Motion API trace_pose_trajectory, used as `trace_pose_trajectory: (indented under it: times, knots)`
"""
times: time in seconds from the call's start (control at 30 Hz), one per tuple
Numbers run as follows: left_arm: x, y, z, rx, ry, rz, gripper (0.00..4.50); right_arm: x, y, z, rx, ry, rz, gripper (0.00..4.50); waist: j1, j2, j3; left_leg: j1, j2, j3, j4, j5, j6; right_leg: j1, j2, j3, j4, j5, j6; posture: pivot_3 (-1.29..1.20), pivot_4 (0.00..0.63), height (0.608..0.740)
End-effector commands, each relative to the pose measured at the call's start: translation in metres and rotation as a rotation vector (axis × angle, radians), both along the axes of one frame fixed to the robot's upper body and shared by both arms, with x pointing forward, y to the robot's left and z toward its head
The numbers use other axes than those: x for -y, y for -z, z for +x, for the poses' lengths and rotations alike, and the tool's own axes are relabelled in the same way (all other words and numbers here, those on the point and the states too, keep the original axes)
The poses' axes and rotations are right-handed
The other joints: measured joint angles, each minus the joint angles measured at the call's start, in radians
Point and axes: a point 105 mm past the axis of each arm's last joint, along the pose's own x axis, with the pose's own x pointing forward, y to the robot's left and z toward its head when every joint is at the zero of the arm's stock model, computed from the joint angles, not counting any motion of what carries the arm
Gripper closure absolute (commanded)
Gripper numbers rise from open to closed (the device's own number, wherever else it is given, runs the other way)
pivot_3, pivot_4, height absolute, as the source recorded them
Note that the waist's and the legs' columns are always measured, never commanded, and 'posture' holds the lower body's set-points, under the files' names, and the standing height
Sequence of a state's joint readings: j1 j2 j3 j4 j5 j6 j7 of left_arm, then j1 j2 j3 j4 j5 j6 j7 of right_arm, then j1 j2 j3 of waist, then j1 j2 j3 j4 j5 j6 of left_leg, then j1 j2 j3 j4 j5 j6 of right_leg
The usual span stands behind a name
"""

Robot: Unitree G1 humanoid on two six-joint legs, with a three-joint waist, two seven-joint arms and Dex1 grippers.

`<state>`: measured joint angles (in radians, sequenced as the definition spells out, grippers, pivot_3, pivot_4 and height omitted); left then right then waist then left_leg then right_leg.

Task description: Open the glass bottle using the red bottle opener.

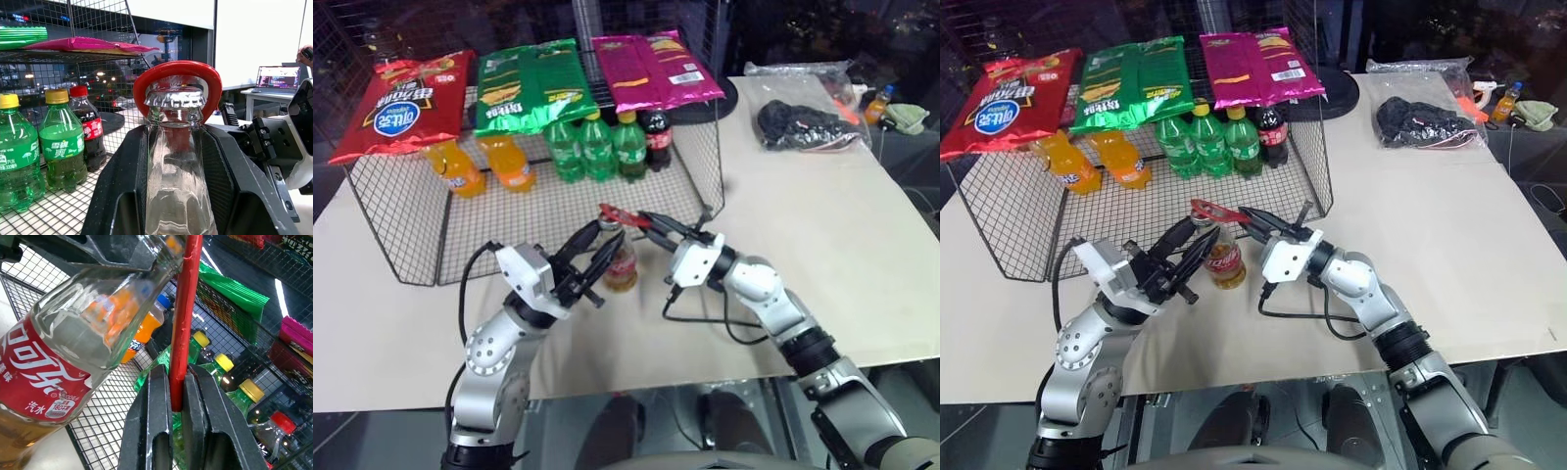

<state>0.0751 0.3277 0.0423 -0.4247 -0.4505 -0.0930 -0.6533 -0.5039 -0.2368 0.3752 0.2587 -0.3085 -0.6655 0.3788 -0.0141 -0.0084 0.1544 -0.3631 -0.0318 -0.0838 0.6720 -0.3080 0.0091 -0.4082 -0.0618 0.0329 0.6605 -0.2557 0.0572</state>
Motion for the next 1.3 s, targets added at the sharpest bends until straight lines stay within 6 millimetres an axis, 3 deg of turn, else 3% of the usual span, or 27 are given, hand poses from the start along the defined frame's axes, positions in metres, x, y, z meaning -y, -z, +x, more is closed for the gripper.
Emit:
trace_pose_trajectory:
  times: [0.03, 0.33, 0.6, 1.13, 1.3]
  knots:
    - [0.005, 0.007, 0.002, -0.039, 0.022, 0.013, 3.38, -0.005, 0.003, -0.002, 0.103, -0.021, -0.108, 4.5, 0.0, 0.0, 0.0, 0.0, 0.0, 0.0, 0.0, 0.0, 0.0, 0.0, 0.0, 0.0, 0.0, 0.0, 0.0, 0.0, 0.15, 0.74]
    - [0.004, 0.01, 0.004, -0.045, 0.022, 0.021, 3.38, 0.016, -0.036, 0.021, 0.347, 0.09, -0.151, 4.5, 0.0, 0.0, -0.001, 0.001, 0.0, 0.001, 0.0, 0.0, 0.0, 0.0, 0.0, 0.001, 0.001, 0.0, 0.0, 0.0, 0.15, 0.74]
    - [0.004, 0.011, 0.005, -0.048, 0.028, 0.026, 3.38, 0.018, -0.056, 0.024, 0.434, 0.12, -0.119, 4.5, -0.002, 0.0, -0.001, 0.001, 0.0, 0.001, 0.0, 0.0, 0.0, 0.0, 0.001, 0.002, 0.001, 0.0, 0.0, 0.0, 0.15, 0.74]
    - [0.005, 0.012, 0.005, -0.053, 0.023, 0.017, 3.38, 0.025, -0.073, 0.029, 0.33, 0.152, 0.07, 4.5, -0.002, 0.0, -0.001, 0.001, 0.0, 0.001, 0.0, 0.0, 0.0, 0.0, 0.001, 0.002, 0.0, 0.0, 0.0, 0.0, 0.15, 0.74]
    - [0.005, 0.012, 0.006, -0.053, 0.023, 0.018, 3.38, 0.029, -0.071, 0.033, 0.276, 0.167, 0.091, 4.5, -0.002, 0.0, -0.001, 0.001, 0.0, 0.001, 0.0, 0.0, 0.0, 0.0, 0.001, 0.002, 0.0, 0.0, 0.0, 0.0, 0.15, 0.74]
